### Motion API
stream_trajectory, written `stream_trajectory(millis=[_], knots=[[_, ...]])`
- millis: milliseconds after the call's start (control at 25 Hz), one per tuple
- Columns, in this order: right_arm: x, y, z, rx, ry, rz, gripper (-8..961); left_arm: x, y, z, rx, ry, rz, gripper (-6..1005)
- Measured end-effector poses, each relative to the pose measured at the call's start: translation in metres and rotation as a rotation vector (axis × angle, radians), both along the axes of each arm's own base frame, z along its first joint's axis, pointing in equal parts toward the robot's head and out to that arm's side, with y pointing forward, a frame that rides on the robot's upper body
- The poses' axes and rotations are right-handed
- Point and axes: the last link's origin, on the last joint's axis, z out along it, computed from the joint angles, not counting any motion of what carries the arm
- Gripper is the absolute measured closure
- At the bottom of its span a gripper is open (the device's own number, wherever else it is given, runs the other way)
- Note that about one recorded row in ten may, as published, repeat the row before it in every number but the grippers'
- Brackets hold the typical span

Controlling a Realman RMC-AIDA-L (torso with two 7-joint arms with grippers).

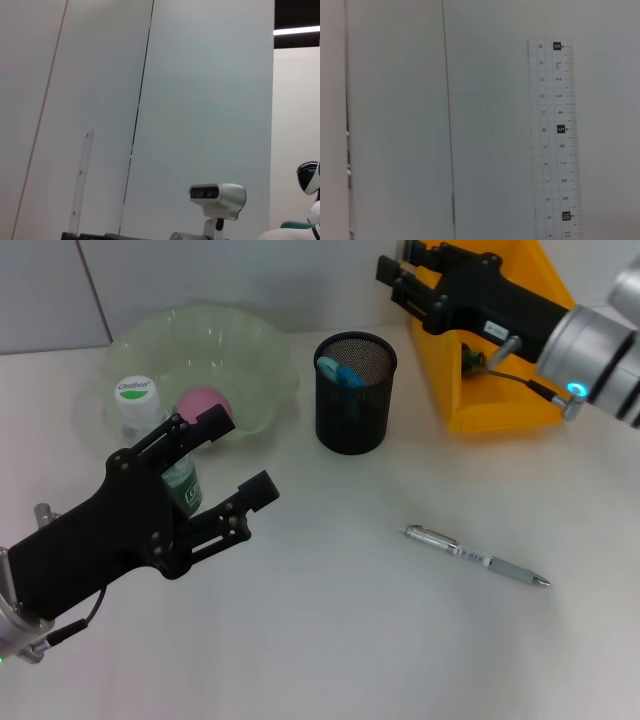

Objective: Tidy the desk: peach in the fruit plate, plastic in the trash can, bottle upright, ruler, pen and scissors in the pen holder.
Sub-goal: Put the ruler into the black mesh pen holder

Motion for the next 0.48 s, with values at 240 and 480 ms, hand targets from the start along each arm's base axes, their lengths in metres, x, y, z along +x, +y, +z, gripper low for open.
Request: stream_trajectory(millis=[240,480], knots=[[-0.001,0.010,-0.015,0.019,-0.086,-0.025,571,0.003,0.005,0.001,-0.014,-0.008,0.009,164],[-0.004,0.010,-0.030,0.023,-0.132,-0.014,570,0.005,0.010,0.000,-0.021,-0.005,0.020,164]])
